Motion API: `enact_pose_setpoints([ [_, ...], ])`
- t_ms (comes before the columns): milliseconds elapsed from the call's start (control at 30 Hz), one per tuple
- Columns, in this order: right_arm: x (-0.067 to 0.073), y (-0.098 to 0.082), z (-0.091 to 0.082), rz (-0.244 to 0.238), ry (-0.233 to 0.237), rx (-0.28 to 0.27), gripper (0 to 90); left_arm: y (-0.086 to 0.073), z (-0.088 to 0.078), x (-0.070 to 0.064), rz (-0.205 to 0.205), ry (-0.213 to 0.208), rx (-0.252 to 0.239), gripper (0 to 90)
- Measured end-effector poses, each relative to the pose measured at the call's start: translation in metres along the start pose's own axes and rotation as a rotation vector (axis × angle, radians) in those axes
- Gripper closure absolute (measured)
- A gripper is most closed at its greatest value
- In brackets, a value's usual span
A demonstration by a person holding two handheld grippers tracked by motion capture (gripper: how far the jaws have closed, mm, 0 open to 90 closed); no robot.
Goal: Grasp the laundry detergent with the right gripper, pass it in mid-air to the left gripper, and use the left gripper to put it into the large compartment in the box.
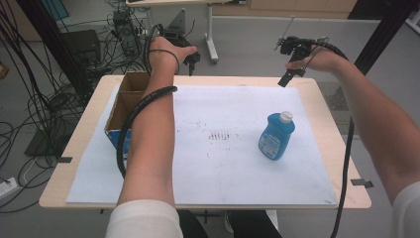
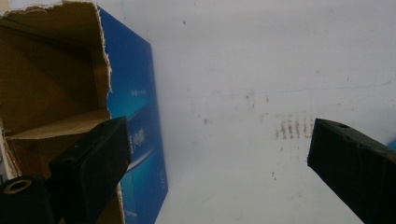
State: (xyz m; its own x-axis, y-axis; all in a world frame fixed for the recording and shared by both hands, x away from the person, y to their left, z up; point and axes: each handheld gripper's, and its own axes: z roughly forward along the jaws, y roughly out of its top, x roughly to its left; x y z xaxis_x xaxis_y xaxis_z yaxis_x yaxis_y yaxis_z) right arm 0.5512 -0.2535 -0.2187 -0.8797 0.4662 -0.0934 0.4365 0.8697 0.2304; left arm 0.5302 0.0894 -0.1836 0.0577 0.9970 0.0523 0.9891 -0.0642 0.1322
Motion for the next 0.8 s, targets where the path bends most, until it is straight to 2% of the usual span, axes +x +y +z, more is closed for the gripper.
enact_pose_setpoints([
  [567, 0.003, -0.009, -0.004, 0.002, -0.008, -0.001, 9.1, -0.003, -0.002, -0.003, 0.003, -0.002, 0.000, 6.6],
  [800, 0.009, -0.021, -0.004, 0.006, -0.001, -0.014, 9.1, -0.005, -0.002, -0.005, 0.010, -0.006, 0.002, 6.6],
])
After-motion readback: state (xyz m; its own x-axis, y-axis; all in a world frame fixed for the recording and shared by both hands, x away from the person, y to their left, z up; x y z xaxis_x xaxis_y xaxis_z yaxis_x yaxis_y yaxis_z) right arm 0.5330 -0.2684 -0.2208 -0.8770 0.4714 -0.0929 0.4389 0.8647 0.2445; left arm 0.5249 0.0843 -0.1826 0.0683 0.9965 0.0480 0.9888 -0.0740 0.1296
